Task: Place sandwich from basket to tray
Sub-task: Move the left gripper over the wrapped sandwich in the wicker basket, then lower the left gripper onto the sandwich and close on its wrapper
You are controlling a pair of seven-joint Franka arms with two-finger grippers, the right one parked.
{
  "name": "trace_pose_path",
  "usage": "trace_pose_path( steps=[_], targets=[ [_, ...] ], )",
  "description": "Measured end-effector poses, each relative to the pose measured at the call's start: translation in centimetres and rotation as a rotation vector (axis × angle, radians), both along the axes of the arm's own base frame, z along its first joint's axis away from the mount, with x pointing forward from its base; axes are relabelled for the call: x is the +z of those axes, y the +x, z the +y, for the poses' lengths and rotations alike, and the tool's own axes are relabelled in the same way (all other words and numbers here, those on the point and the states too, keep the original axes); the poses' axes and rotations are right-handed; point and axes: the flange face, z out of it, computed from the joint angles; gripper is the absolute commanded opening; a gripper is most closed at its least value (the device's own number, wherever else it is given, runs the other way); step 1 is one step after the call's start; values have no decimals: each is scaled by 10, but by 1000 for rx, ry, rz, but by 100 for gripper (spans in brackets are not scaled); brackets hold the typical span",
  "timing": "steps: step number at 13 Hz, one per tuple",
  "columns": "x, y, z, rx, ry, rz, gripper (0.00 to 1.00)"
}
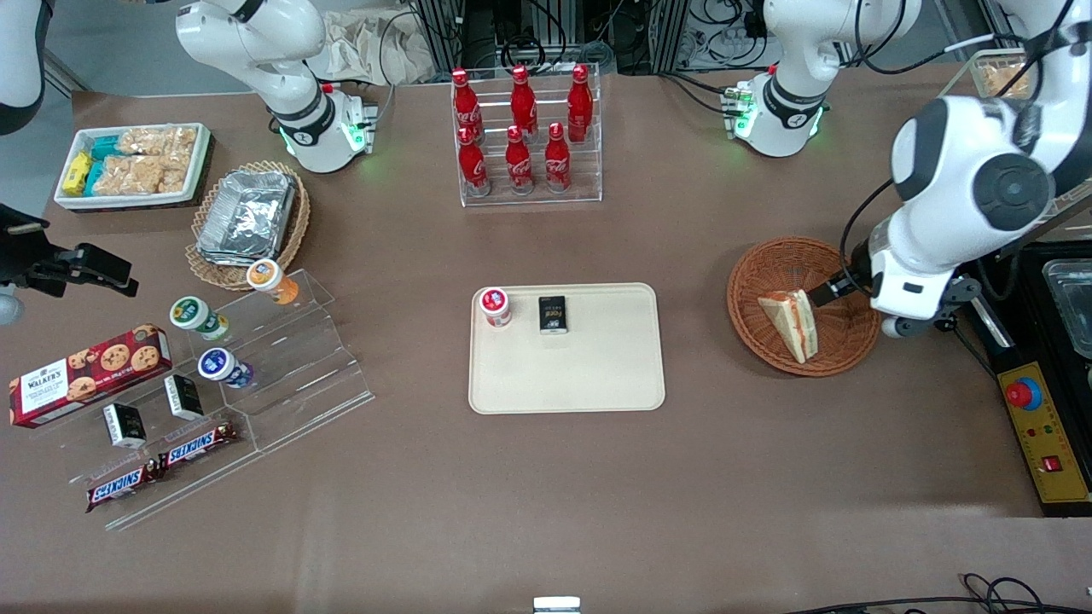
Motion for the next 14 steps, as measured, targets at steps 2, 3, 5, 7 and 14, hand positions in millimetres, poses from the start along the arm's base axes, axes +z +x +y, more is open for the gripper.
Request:
trace_pose_path(
  steps=[2,3,5,7,14],
  targets=[
    [-33,-13,-2,31,12,-9,100],
    [-43,-17,-4,43,15,-12,100],
    [-55,-22,-8,50,16,-18,100],
    [-68,-27,-11,50,17,-25,100],
    [-141,-55,-13,32,1,-71,97]
  ],
)
